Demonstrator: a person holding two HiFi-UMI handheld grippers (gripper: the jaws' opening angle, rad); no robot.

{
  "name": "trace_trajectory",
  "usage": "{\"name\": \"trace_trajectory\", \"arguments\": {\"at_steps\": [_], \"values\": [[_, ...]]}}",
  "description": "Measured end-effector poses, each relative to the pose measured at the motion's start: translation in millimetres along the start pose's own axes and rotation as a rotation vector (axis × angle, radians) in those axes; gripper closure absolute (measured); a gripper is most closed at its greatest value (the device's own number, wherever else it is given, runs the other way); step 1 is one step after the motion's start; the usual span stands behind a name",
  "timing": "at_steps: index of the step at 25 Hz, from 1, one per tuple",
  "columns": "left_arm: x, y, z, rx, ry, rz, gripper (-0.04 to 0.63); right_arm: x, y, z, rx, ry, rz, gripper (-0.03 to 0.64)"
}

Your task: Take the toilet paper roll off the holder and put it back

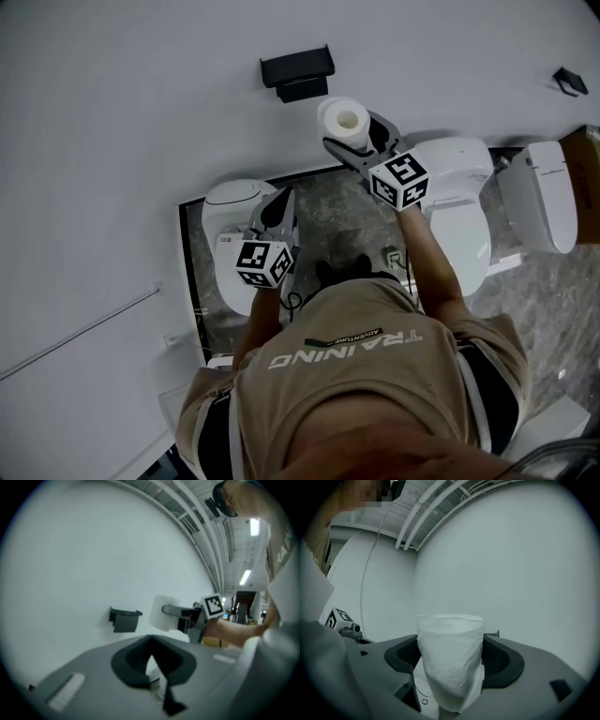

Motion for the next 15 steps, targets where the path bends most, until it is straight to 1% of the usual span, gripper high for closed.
{"name": "trace_trajectory", "arguments": {"at_steps": [2, 7, 10, 15], "values": [[-4, -2, -4, -0.009, -0.003, 0.005, 0.592, 8, 3, -1, -0.011, -0.011, 0.005, 0.268], [-17, 4, -9, -0.002, -0.001, 0.028, 0.592, 40, 19, 7, -0.038, -0.032, 0.027, 0.268], [-21, 4, -16, -0.005, 0.004, 0.029, 0.592, 70, 29, 16, -0.072, -0.033, 0.040, 0.268], [-23, 8, -32, -0.014, 0.029, 0.040, 0.592, 121, 39, 38, -0.079, -0.039, 0.047, 0.268]]}}
Point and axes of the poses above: the fingertips, and each gripper's own axes: x forward along the fingers, z to its right, y out of its top, the point moved 8 cm from there along -x, backward along the fingers, and after that the axes turned 9 degrees about -y, right-handed, at the moved point
